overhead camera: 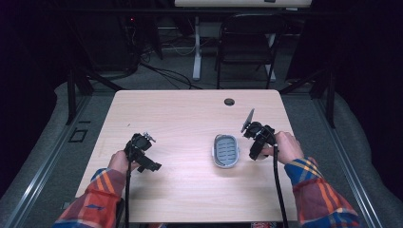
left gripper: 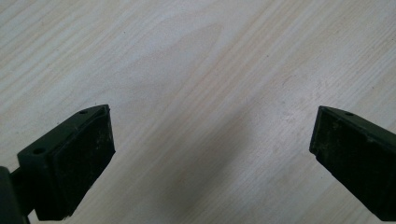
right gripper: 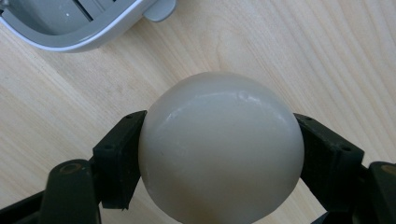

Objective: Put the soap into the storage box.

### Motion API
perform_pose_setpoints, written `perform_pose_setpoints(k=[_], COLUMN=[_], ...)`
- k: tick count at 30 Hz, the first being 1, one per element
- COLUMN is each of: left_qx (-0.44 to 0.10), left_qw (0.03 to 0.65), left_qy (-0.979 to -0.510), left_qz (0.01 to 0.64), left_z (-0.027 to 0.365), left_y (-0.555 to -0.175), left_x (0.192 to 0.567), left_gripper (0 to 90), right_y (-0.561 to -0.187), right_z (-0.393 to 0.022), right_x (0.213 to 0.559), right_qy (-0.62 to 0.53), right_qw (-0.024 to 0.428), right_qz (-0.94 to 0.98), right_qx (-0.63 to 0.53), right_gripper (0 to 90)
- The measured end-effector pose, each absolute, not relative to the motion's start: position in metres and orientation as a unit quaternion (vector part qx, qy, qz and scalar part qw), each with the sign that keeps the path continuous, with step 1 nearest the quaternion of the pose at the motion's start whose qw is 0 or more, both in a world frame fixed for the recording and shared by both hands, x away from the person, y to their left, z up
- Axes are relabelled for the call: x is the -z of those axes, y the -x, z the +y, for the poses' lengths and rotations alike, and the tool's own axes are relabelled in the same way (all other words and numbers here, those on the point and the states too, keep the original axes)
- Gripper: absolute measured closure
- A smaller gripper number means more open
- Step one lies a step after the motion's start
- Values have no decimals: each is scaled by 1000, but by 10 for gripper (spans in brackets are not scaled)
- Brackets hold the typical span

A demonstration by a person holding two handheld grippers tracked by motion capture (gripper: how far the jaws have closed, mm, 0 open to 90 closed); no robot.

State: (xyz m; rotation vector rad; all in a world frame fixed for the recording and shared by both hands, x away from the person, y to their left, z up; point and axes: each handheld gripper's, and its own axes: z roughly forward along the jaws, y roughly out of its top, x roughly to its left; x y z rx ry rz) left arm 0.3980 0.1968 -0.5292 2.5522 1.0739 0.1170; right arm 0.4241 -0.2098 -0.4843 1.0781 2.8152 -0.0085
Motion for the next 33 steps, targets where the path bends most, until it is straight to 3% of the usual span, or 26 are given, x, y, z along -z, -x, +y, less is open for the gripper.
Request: perform_pose_setpoints(k=[33], left_qx=[-40], left_qw=[184], left_qy=[-905], left_qz=[381], left_z=[197], left_y=[-398], left_x=[529], left_gripper=[0], right_y=[-438], right_z=[-186], right_x=[459], right_qy=[-334], right_qw=[79], right_qz=[939], right_qx=[8], right_gripper=[238])
